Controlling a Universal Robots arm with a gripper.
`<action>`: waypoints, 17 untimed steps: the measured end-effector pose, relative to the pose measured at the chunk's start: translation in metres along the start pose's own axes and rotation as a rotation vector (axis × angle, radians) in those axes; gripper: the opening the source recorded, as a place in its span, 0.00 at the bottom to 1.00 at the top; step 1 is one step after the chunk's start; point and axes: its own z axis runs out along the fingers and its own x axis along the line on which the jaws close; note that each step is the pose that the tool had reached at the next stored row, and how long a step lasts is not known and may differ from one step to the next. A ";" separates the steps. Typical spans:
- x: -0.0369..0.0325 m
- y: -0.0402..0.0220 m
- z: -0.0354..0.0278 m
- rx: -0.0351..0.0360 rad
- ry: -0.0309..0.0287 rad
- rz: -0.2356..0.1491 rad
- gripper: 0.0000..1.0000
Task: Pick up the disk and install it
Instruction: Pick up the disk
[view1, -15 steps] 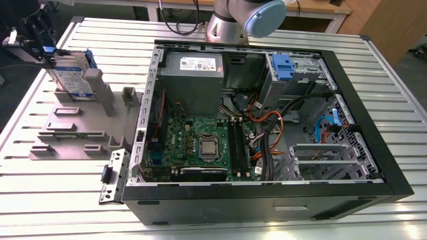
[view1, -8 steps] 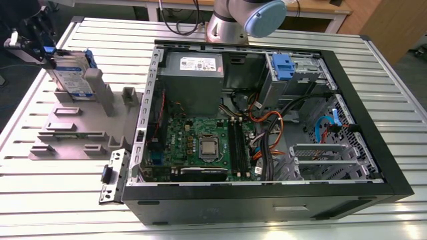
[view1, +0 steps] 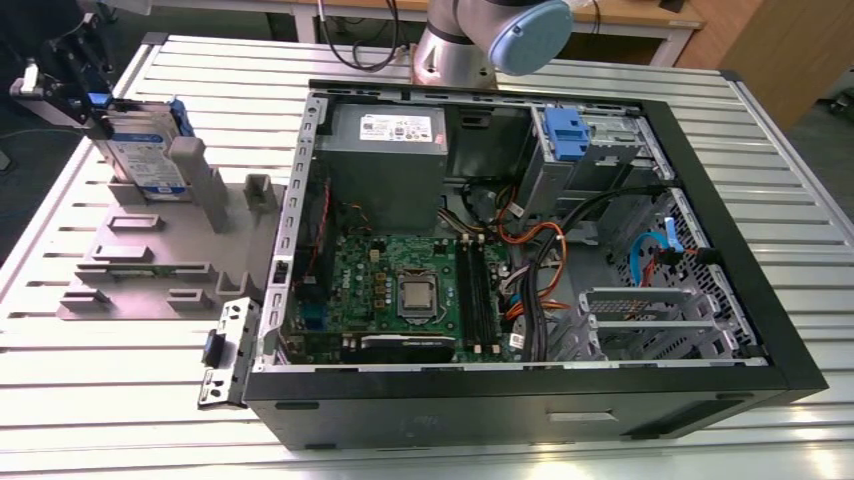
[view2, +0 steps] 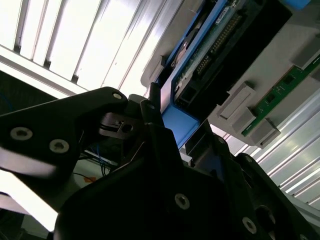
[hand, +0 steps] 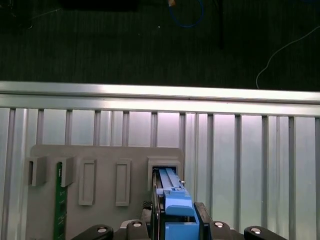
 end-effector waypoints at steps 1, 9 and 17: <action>0.0000 0.0000 0.0000 -0.0004 -0.0006 0.000 0.45; 0.0001 -0.0001 0.0000 -0.0009 -0.0038 0.000 0.45; 0.0002 -0.0002 0.0016 -0.0162 -0.0040 0.001 0.45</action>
